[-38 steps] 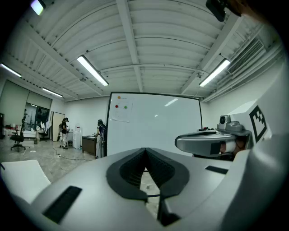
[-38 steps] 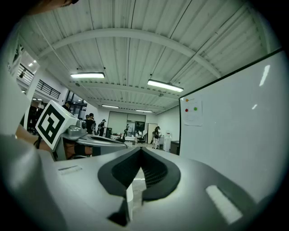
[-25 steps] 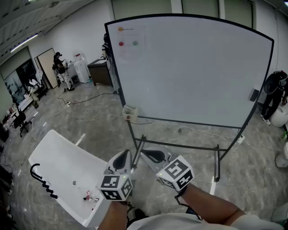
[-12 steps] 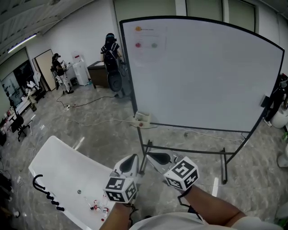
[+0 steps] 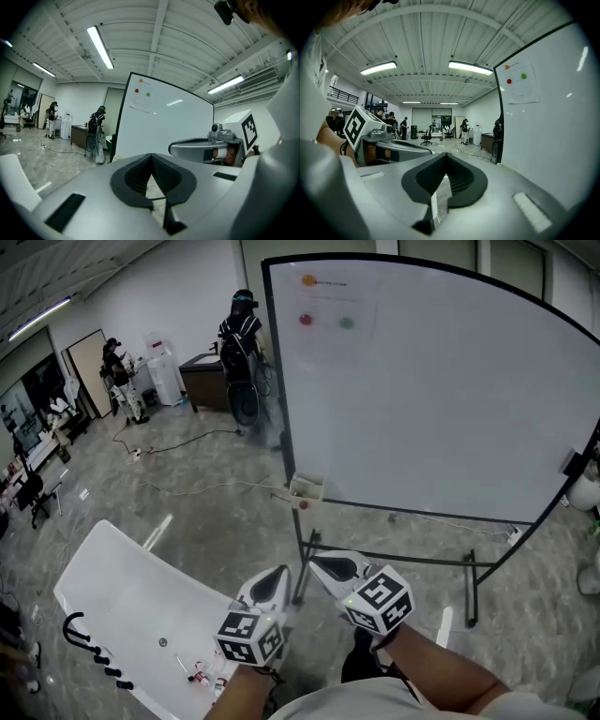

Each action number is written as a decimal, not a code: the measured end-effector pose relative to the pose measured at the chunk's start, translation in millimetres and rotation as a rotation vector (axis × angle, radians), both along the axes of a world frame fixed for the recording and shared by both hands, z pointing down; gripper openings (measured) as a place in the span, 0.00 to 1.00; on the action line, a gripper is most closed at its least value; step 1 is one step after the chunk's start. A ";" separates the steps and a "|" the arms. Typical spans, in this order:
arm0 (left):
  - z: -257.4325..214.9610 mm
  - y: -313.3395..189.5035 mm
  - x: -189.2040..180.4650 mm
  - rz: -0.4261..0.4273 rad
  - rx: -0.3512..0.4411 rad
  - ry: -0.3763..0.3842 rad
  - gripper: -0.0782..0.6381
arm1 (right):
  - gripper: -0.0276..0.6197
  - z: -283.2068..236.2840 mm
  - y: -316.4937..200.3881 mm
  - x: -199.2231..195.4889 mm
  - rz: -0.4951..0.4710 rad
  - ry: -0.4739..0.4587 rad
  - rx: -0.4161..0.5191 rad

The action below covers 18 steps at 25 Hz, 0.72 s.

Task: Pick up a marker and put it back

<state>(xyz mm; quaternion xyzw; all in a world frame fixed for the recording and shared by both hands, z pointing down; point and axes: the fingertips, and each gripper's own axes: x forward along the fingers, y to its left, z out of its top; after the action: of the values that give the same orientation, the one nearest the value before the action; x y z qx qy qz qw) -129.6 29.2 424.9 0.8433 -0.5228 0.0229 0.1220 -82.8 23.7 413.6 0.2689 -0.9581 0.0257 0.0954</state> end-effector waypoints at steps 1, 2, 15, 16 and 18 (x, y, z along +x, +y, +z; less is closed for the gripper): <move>2.2 -12.6 -0.4 -0.005 -0.005 0.009 0.11 | 0.05 4.5 -16.5 1.3 -0.002 0.006 -0.001; 4.8 -26.3 -0.8 -0.011 -0.009 0.011 0.11 | 0.05 10.3 -34.9 3.3 -0.005 0.014 -0.002; 41.1 -220.0 0.2 -0.196 -0.083 0.048 0.11 | 0.06 87.4 -293.1 -2.8 -0.168 0.281 -0.049; 44.8 -228.6 -3.2 -0.212 -0.092 0.057 0.11 | 0.07 96.9 -308.0 -8.0 -0.183 0.312 -0.056; 53.8 -240.1 -10.9 -0.243 -0.112 0.064 0.11 | 0.13 116.9 -333.0 -18.4 -0.206 0.374 -0.074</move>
<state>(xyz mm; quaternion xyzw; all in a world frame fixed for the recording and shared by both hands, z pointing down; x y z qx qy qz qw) -140.6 -211.0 478.7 0.7658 -0.6150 0.0101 0.1876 -101.1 -309.3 530.5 0.1659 -0.9446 0.0007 0.2832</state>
